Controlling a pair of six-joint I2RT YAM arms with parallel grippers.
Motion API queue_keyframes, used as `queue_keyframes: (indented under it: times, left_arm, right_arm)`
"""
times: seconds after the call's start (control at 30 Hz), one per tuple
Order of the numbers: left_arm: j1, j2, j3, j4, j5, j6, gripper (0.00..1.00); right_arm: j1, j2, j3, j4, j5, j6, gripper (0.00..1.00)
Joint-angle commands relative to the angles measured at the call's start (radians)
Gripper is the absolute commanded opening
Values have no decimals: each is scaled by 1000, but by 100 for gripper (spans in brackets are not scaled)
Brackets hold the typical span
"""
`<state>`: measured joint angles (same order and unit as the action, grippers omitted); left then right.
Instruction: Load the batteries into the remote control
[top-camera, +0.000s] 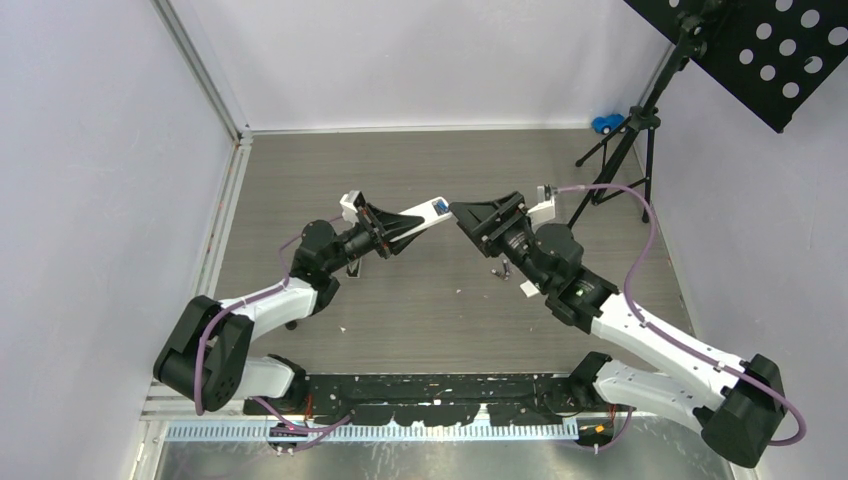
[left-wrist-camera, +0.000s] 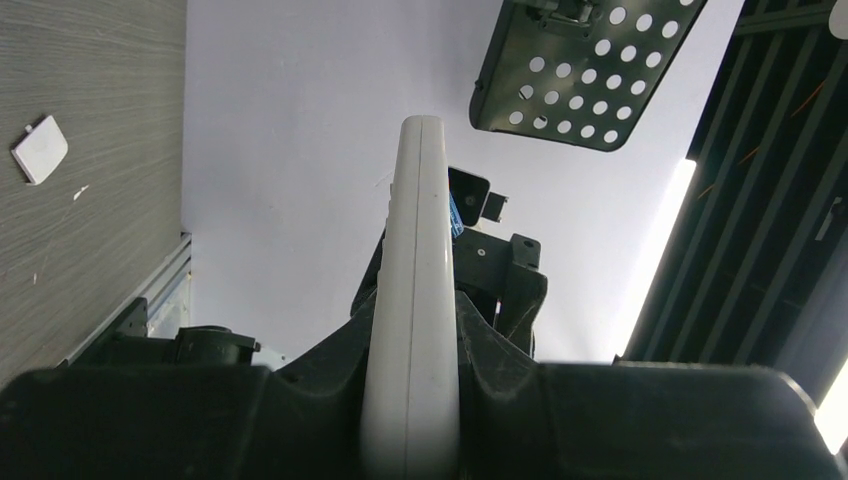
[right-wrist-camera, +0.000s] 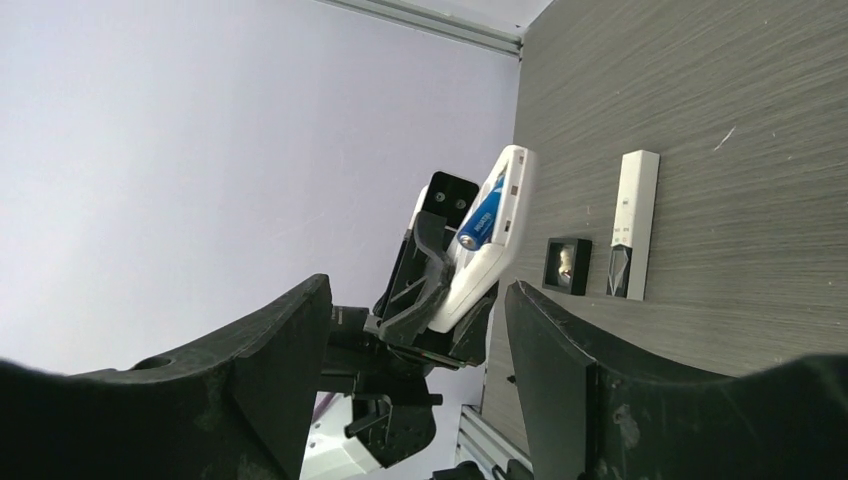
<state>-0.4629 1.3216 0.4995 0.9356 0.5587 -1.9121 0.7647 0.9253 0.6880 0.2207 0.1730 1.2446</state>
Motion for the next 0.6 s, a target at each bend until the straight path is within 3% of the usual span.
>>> queue_keyframes:
  times: [0.0, 0.57]
  left_arm:
    - [-3, -33, 20, 75, 12, -20, 0]
    - [-6, -49, 25, 75, 21, -22, 0]
  right_arm:
    - [5, 41, 21, 92, 31, 40, 69]
    - [5, 126, 31, 133, 75, 72, 62]
